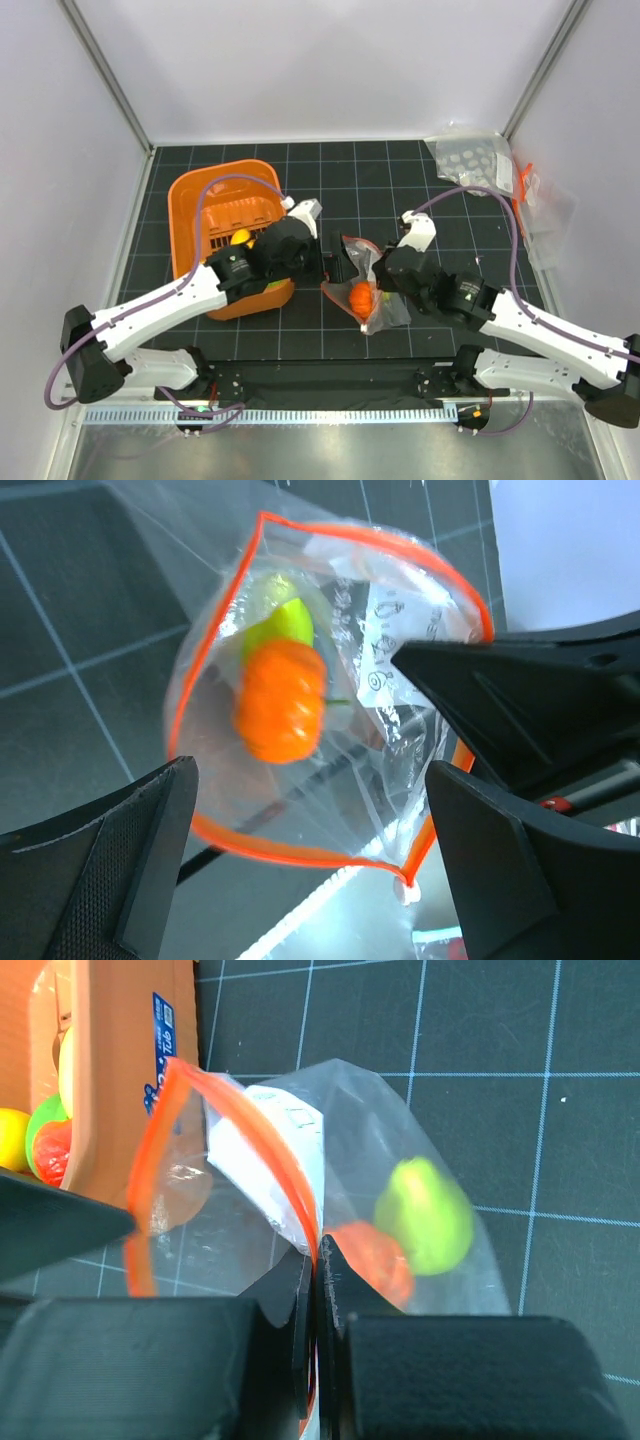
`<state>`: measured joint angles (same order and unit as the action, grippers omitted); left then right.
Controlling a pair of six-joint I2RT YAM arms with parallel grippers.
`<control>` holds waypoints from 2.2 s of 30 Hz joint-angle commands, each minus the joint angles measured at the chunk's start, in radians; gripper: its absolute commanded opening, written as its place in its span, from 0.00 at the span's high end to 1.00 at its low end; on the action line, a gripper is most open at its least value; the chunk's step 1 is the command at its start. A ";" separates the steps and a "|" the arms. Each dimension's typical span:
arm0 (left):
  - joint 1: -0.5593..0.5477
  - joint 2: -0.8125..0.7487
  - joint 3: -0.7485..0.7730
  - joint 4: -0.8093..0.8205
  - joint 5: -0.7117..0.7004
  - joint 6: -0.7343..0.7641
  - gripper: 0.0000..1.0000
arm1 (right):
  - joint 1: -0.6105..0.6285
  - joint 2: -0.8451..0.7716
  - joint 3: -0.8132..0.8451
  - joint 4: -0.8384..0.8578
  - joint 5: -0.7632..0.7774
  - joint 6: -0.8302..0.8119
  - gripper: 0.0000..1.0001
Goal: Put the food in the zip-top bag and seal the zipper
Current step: Place the fake vegetable in the zipper food storage bag, then adjust the bin at the center of the board.
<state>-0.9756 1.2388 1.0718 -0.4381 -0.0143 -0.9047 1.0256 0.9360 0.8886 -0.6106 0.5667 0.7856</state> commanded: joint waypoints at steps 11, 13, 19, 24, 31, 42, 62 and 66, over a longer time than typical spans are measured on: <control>0.219 -0.032 0.385 -0.559 -0.392 0.300 0.00 | -0.001 -0.094 -0.019 -0.037 0.053 0.007 0.99; 0.326 -0.019 0.387 -0.582 -0.395 0.346 0.00 | -0.002 -0.097 -0.014 -0.044 0.055 -0.002 0.99; 0.451 0.059 0.324 -0.611 -0.360 0.386 0.00 | -0.001 -0.097 0.010 -0.084 0.058 -0.019 0.99; 0.451 0.140 0.226 -0.607 -0.306 0.366 0.00 | -0.001 -0.103 0.012 -0.115 0.049 -0.020 0.99; 0.451 0.222 0.047 -0.502 -0.167 0.322 0.00 | -0.002 -0.124 0.001 -0.118 0.038 -0.029 0.99; 0.445 0.093 0.008 -0.421 -0.151 0.342 0.00 | -0.001 -0.092 -0.017 -0.078 0.015 -0.037 0.99; 0.199 -0.018 0.252 -0.788 0.082 0.722 0.02 | -0.002 -0.077 -0.014 -0.063 -0.001 -0.043 0.99; 0.199 0.008 0.220 -0.778 0.022 0.711 0.05 | -0.001 -0.080 -0.011 -0.063 -0.007 -0.042 0.99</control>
<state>-0.7780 1.2369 1.2919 -1.1732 0.0574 -0.2176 1.0252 0.8577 0.8665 -0.7055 0.5587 0.7570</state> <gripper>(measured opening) 0.960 0.070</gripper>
